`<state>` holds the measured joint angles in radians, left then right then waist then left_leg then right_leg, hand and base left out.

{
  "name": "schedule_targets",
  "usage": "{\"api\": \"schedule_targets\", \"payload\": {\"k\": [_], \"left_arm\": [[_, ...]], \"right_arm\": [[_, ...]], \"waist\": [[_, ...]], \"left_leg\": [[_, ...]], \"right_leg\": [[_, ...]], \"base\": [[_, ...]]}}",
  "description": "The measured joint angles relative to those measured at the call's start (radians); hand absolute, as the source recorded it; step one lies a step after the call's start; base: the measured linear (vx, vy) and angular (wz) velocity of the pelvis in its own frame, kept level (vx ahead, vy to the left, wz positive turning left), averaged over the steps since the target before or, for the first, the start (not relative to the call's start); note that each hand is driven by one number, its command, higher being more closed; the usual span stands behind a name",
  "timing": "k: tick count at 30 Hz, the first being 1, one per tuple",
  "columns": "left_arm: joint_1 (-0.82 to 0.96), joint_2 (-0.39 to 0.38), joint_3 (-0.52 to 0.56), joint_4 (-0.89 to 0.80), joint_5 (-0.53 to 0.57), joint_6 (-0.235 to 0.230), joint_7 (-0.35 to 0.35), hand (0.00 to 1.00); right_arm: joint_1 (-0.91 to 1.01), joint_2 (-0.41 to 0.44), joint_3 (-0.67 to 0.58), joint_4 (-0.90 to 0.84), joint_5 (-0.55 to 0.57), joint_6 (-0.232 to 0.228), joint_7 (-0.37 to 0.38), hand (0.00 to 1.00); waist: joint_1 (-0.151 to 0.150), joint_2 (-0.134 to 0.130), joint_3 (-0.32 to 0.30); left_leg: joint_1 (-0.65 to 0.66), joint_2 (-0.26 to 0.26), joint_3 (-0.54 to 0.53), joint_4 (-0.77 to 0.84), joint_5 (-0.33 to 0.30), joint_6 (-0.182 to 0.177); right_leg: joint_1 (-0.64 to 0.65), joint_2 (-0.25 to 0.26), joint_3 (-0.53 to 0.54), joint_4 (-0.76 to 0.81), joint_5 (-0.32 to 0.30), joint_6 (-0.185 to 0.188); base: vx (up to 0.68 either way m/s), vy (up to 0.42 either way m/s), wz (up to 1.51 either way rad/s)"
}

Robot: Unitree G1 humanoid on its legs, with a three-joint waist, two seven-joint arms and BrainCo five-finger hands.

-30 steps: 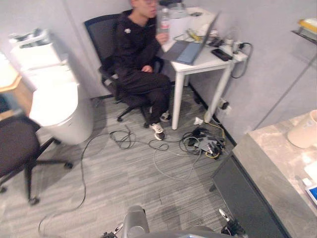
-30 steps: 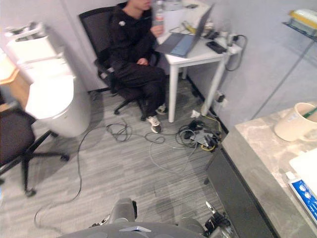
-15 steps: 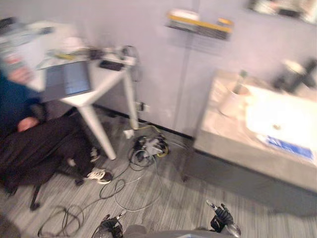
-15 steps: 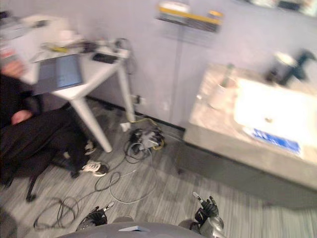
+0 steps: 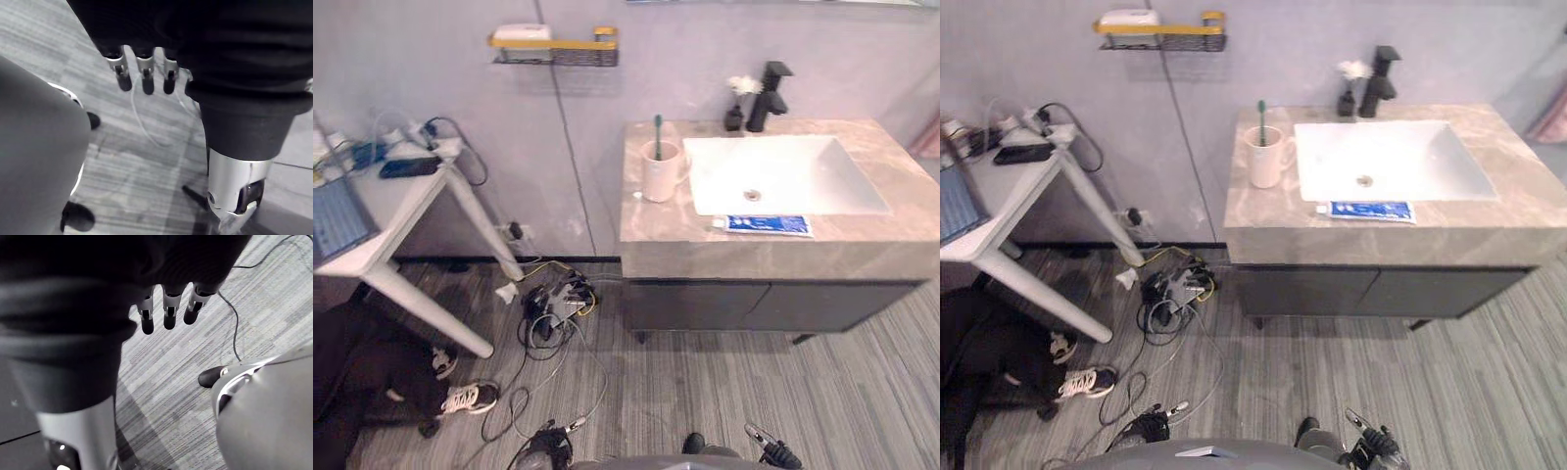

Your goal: Organize washtable

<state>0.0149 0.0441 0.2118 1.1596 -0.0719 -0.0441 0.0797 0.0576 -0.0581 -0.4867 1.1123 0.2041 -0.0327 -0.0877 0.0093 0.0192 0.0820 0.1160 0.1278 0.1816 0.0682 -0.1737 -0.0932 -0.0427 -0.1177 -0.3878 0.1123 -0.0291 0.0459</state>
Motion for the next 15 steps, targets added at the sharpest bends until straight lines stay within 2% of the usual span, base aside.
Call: {"api": "schedule_targets", "payload": {"k": [4,5,6,7,8,9,10,12,13,14,15], "left_arm": [[0.001,0.014,-0.017,0.001,0.003,0.0,-0.005,0.0],[0.009,0.022,-0.011,-0.001,0.0,0.0,-0.007,0.0],[0.011,0.024,0.014,-0.028,-0.001,-0.001,-0.009,0.0],[0.017,0.021,0.038,-0.036,0.0,-0.001,-0.01,0.0],[0.03,0.012,0.086,-0.05,-0.003,-0.004,-0.009,0.0],[0.047,0.01,0.104,-0.051,-0.002,-0.002,-0.009,0.0],[0.061,0.015,0.105,-0.052,-0.003,-0.001,-0.008,0.0],[0.073,0.015,0.114,-0.052,-0.004,0.001,-0.008,0.0],[0.074,0.012,0.122,-0.052,-0.005,0.0,-0.008,0.0],[0.074,0.012,0.126,-0.052,-0.009,0.0,-0.008,0.0],[0.083,0.009,0.135,-0.052,-0.011,0.001,-0.008,0.0]], "right_arm": [[-0.005,0.001,0.0,0.0,0.002,-0.001,0.001,0.0],[-0.006,0.006,0.001,0.0,0.01,-0.001,0.002,0.0],[-0.009,0.011,0.003,-0.001,0.012,-0.002,0.003,0.0],[-0.01,0.01,0.006,-0.005,0.012,-0.003,0.004,0.0],[-0.012,0.01,0.013,-0.014,0.012,-0.008,0.011,0.0],[-0.013,0.012,0.023,-0.012,0.012,-0.009,0.014,0.0],[-0.016,0.021,0.024,-0.015,0.012,-0.009,0.015,0.0],[-0.013,0.02,0.013,-0.015,0.012,-0.008,0.016,0.0],[-0.016,0.02,0.0,-0.012,0.012,-0.006,0.017,0.0],[-0.019,0.021,-0.003,-0.011,0.012,-0.004,0.018,0.0],[-0.024,0.023,-0.023,-0.012,0.012,-0.005,0.02,0.0]], "waist": [[-0.002,0.013,0.01],[-0.002,0.005,0.014],[0.001,-0.005,0.024],[0.004,0.001,0.026],[0.009,0.021,0.034],[0.022,0.024,0.042],[0.03,0.011,0.046],[0.028,0.016,0.049],[0.031,0.01,0.055],[0.032,0.005,0.058],[0.031,0.002,0.059]], "left_leg": [[-0.012,0.037,-0.055,0.079,-0.023,-0.026],[-0.056,0.043,-0.068,0.203,-0.039,-0.026],[-0.135,0.062,-0.069,0.395,-0.04,-0.022],[-0.176,0.079,-0.069,0.493,-0.036,-0.015],[-0.24,0.114,-0.081,0.66,-0.006,0.031],[-0.278,0.131,-0.089,0.77,0.064,0.051],[-0.305,0.134,-0.089,0.836,0.096,0.042],[-0.357,0.113,-0.063,0.82,-0.008,0.034],[-0.373,0.081,-0.029,0.702,-0.043,0.028],[-0.37,0.059,-0.008,0.613,-0.043,0.027],[-0.353,0.022,0.038,0.424,-0.021,0.019]], "right_leg": [[0.056,0.03,-0.048,-0.005,-0.049,-0.006],[0.074,0.034,-0.045,-0.012,-0.065,-0.009],[0.097,0.044,-0.034,-0.02,-0.07,-0.02],[0.104,0.05,-0.032,-0.017,-0.069,-0.024],[0.125,0.077,-0.014,-0.009,-0.086,-0.035],[0.15,0.088,0.02,-0.005,-0.101,-0.046],[0.161,0.083,0.034,-0.006,-0.11,-0.052],[0.171,0.073,0.051,-0.007,-0.117,-0.056],[0.18,0.058,0.058,-0.016,-0.117,-0.055],[0.187,0.047,0.061,-0.021,-0.118,-0.054],[0.19,0.032,0.071,-0.026,-0.124,-0.041]], "base": [[0.11,-0.049,0.48],[0.11,-0.094,0.37],[0.09,-0.091,0.23],[0.0,-0.139,-0.17],[0.01,-0.131,-0.6],[0.01,-0.154,-0.78],[0.0,-0.128,-0.73],[-0.1,-0.029,-0.35],[-0.2,0.048,-0.19],[-0.27,0.096,-0.23],[-0.26,0.125,-0.3]]}}
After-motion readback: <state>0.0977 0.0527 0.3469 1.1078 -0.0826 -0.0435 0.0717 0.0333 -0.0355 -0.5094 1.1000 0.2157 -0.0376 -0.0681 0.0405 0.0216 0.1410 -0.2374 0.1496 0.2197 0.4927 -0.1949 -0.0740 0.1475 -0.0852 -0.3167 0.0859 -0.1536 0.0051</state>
